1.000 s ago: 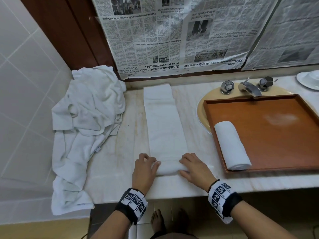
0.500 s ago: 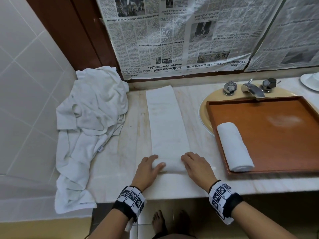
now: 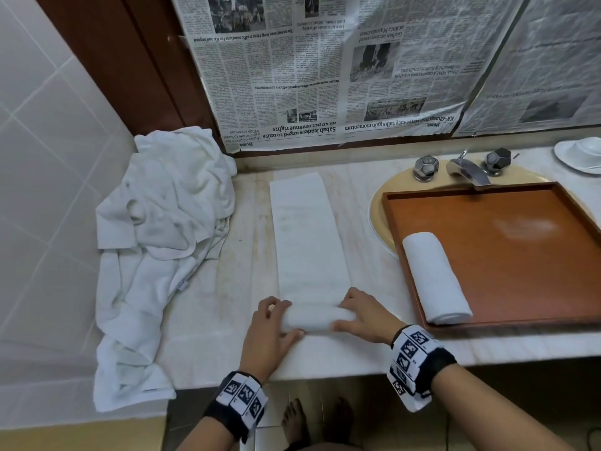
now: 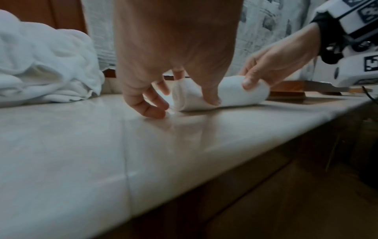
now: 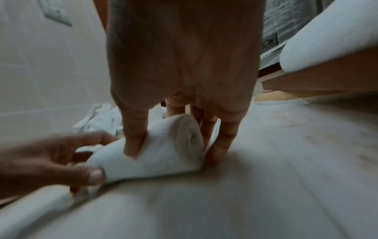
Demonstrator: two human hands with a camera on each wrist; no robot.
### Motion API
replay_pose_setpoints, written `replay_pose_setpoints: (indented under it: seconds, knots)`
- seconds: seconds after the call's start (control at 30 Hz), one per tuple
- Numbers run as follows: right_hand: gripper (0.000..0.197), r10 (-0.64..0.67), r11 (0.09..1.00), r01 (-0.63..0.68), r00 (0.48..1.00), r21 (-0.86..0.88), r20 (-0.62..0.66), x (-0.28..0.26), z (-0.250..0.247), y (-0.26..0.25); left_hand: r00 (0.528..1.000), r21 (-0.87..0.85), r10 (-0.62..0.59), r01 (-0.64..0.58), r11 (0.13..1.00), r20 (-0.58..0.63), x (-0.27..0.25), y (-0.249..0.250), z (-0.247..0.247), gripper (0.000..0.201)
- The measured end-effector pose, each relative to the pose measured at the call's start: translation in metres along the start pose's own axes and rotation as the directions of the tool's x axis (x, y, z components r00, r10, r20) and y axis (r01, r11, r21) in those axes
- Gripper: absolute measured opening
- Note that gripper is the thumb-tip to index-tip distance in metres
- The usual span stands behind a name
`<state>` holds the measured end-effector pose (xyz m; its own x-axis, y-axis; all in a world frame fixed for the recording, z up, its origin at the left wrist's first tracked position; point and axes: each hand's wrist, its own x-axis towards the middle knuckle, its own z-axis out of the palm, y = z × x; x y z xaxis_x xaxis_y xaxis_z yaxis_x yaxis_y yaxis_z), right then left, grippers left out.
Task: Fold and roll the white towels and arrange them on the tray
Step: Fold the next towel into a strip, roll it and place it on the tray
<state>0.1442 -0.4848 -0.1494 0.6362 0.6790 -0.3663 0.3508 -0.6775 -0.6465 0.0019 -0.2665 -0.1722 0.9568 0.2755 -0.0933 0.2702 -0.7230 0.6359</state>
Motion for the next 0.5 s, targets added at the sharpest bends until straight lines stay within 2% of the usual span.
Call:
replay_pose_setpoints:
  seconds: [0.07,0.1,0.17,0.23,0.27,0.37,0.43,0.5]
  knots:
    - [0.055,0.034,0.999,-0.036,0.999,0.039,0.028,0.001,-0.006,0.000,0.998,-0.073,-0.015,0.020,0.997,0.062,0.007,-0.003,-0.011,0.057]
    - [0.056,0.032,0.999,-0.032,0.999,0.031,-0.011,0.000,-0.006,0.000,0.995,-0.092,-0.020,0.029,0.995,0.094,0.010,-0.004,-0.017,0.056]
    - [0.055,-0.042,0.982,0.018,0.991,-0.186,-0.124,-0.004,-0.001,0.001,0.991,-0.085,-0.036,0.047,0.995,0.129,0.016,-0.006,-0.026,0.051]
    - [0.062,-0.158,0.907,0.063,0.967,-0.417,-0.198,-0.009,0.010,-0.002,0.987,-0.085,-0.075,0.088,0.992,0.145,0.020,-0.006,-0.028,0.046]
    - [0.065,-0.180,0.898,0.072,0.960,-0.434,-0.214,-0.011,0.016,-0.004,0.984,-0.088,-0.098,0.112,0.990,0.149,0.023,-0.005,-0.028,0.045]
    - [0.045,-0.254,0.894,0.120,0.930,-0.431,-0.267,-0.014,0.029,-0.005,0.973,-0.090,-0.179,0.194,0.977,0.147,0.030,-0.001,-0.024,0.044]
    - [0.043,-0.282,0.871,0.140,0.927,-0.472,-0.246,-0.012,0.034,-0.001,0.957,-0.116,-0.247,0.265,0.957,0.151,0.033,0.003,-0.023,0.042]
    - [0.046,-0.242,0.910,0.143,0.945,-0.390,-0.218,-0.009,0.029,0.001,0.955,-0.108,-0.275,0.287,0.952,0.115,0.035,0.008,-0.022,0.043]
